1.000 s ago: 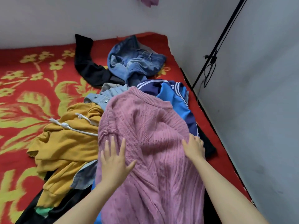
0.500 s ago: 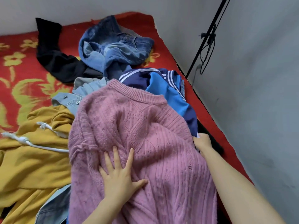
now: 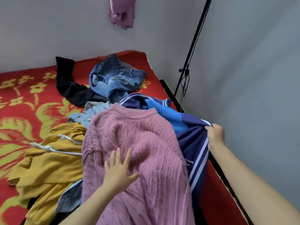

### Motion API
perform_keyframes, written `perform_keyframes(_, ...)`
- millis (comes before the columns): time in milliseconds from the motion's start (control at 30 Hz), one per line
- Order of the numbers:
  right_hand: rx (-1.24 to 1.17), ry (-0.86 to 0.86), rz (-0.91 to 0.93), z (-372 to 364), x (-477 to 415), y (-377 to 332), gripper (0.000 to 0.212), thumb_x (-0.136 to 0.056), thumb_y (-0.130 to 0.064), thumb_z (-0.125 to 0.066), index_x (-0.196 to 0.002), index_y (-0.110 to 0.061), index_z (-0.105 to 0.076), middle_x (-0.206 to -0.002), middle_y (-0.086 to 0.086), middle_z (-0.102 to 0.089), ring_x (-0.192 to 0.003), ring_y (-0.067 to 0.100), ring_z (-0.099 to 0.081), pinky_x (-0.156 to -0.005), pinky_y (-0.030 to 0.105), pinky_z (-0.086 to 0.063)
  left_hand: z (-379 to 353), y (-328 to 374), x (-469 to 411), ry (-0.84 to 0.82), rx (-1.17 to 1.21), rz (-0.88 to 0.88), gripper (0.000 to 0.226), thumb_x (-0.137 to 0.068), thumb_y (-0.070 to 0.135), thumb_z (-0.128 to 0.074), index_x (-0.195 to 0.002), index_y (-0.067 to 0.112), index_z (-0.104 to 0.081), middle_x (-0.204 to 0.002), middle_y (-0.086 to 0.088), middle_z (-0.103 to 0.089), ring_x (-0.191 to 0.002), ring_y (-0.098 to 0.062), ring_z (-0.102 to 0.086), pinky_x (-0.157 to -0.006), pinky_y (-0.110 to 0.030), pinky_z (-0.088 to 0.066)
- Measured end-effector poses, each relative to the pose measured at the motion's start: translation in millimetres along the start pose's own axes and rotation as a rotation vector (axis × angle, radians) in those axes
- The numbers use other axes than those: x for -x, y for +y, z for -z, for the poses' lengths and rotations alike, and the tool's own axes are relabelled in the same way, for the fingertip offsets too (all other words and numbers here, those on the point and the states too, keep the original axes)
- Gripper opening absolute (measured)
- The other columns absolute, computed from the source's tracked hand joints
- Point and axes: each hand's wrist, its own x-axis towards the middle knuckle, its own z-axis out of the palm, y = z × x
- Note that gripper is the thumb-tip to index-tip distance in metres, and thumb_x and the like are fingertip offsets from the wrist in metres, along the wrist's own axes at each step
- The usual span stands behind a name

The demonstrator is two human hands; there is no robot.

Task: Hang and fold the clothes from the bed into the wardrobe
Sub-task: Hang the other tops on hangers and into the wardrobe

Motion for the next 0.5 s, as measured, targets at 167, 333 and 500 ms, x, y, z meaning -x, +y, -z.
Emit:
perform_keyframes(167,-0.232,0.032,0.080,45,37,-89,0.039,-0.082,0.015,-0.041,-0.056,-0.012,-0.049,-0.039,-0.010,-0.039,-0.036,0.002,-0.031,-0.036,0.014,-0.026,40,11,43,0.159,-0.005,-0.015,0.089,-0.089,0.064,-0.037,-0.147,0.025,0.018,-0.156,-0.013,0.017,-0.144,-0.031,0.016,-0.116,-0.048,-0.005)
perform_keyframes(333,-0.322,0.085,0.271,103,82,-193,0.041,-0.081,0.014,-0.041,-0.053,-0.015,-0.030,-0.054,-0.002,-0.026,-0.045,0.009,-0.025,-0.047,0.022,-0.021,85,11,95,0.311,0.014,0.007,0.086,-0.090,0.061,-0.040,-0.149,0.026,0.012,-0.157,-0.014,0.011,-0.145,-0.032,0.009,-0.116,-0.044,-0.009)
perform_keyframes(500,-0.373,-0.044,0.467,116,151,-275,0.038,-0.077,0.015,-0.040,-0.054,-0.013,-0.029,-0.045,-0.008,-0.027,-0.047,0.008,-0.024,-0.047,0.021,-0.021,129,4,151,0.437,0.020,-0.029,0.089,-0.089,0.057,-0.047,-0.150,0.024,0.008,-0.157,-0.016,0.006,-0.145,-0.032,0.005,-0.116,-0.042,-0.009)
